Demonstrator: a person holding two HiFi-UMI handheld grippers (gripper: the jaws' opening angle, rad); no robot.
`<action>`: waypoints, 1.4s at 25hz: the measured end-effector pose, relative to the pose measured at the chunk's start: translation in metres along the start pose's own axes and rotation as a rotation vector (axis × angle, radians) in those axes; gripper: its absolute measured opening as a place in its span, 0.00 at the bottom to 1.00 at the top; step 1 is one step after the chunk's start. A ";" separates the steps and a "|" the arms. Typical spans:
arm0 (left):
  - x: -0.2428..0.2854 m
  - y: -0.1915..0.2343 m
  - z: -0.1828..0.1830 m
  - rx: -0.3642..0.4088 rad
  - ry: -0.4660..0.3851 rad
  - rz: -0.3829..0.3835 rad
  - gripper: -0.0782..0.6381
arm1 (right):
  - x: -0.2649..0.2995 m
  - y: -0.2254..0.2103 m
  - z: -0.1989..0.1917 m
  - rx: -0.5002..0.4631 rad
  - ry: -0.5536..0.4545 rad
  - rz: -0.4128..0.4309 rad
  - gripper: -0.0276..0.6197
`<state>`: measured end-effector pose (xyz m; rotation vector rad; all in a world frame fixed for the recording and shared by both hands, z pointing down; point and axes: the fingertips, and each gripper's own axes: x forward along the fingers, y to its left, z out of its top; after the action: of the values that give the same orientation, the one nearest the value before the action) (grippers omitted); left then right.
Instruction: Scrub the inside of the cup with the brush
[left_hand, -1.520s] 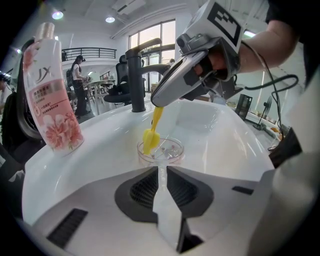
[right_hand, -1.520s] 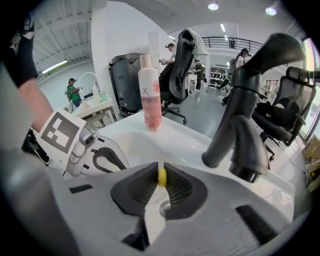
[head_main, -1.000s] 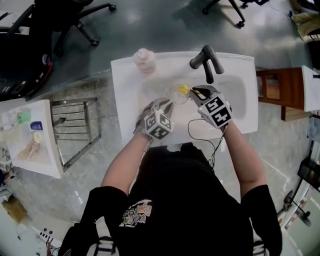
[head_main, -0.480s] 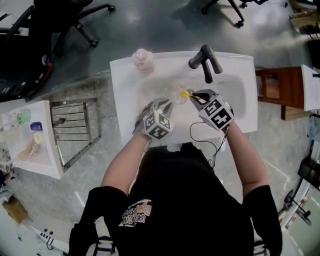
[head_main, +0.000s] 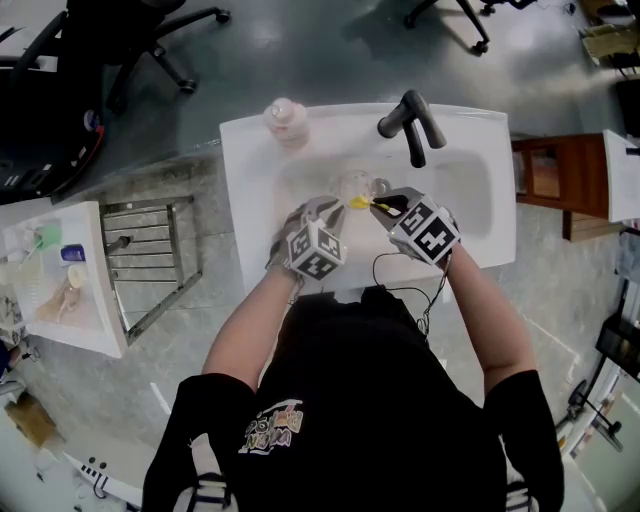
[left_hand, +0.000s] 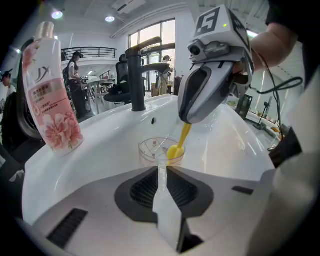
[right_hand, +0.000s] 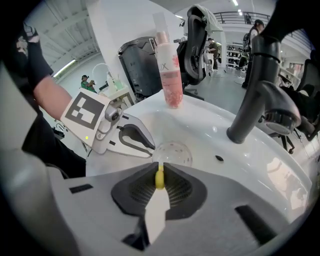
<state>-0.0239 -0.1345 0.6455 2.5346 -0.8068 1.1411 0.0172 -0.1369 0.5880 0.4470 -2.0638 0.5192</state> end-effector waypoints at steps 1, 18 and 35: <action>0.000 0.000 0.000 0.000 0.001 0.000 0.18 | 0.001 0.001 0.001 0.004 -0.004 0.006 0.10; 0.001 0.001 0.000 -0.006 -0.001 -0.003 0.18 | 0.018 -0.010 0.041 0.055 -0.161 -0.014 0.10; 0.000 0.001 -0.001 -0.012 -0.003 -0.002 0.18 | 0.015 -0.051 0.026 0.089 -0.131 -0.137 0.10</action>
<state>-0.0252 -0.1353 0.6464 2.5278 -0.8090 1.1284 0.0166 -0.1950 0.5977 0.6859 -2.1217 0.5132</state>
